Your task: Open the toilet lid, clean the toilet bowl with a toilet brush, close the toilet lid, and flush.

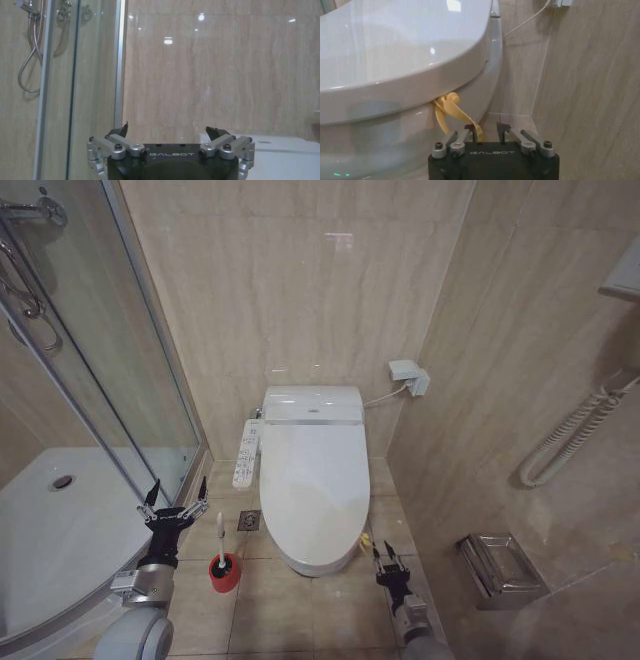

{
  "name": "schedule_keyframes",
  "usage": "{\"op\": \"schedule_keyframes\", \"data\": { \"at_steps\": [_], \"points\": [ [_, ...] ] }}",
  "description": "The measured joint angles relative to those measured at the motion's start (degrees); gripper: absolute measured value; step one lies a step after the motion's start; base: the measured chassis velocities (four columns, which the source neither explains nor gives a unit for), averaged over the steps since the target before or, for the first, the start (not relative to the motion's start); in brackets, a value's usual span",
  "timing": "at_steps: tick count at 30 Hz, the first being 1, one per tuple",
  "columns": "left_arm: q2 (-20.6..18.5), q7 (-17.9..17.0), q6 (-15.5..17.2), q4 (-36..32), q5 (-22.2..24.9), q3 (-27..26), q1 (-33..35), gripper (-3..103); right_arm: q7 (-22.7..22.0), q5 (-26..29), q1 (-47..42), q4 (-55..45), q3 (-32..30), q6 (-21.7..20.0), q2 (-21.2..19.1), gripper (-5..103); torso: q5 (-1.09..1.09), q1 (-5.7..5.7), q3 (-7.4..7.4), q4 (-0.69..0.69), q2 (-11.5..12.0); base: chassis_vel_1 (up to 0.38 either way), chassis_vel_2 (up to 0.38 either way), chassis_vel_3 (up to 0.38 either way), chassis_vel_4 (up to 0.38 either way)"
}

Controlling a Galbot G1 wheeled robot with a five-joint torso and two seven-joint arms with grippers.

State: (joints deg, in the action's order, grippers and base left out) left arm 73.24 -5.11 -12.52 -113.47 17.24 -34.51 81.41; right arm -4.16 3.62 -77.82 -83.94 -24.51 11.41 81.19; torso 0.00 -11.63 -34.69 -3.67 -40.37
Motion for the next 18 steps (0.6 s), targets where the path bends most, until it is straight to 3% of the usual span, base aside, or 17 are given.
{"op": "schedule_keyframes", "data": {
  "at_steps": [7, 8, 18],
  "points": [
    [0.0, 0.0, 0.0, 0.0, 0.0, 0.0, 0.0, 100, 0.3, 0.3, -0.3, -0.4, -0.1, 0.3, 0.3, 28, 0.0, 0.0, 0.0, 0.0, 0.0, 0.0, 0.0, 0.0, 0.0],
    [0.0, 0.0, 0.0, 0.0, 0.0, 0.0, 0.0, 100, 0.3, 0.5, -0.4, -0.7, -0.1, 0.4, 0.4, 3, 0.0, 0.0, 0.0, 0.0, 0.0, 0.0, 0.0, 0.0, 0.0],
    [0.0, 0.0, 0.0, 0.0, 0.0, 0.0, 0.0, 100, -0.7, 4.6, -2.6, -12.2, -1.2, -0.9, 0.9, 1, 0.02, 0.0, 0.0, 0.02, 0.0, 0.0, 0.0, 0.0, 0.0]
  ]
}}
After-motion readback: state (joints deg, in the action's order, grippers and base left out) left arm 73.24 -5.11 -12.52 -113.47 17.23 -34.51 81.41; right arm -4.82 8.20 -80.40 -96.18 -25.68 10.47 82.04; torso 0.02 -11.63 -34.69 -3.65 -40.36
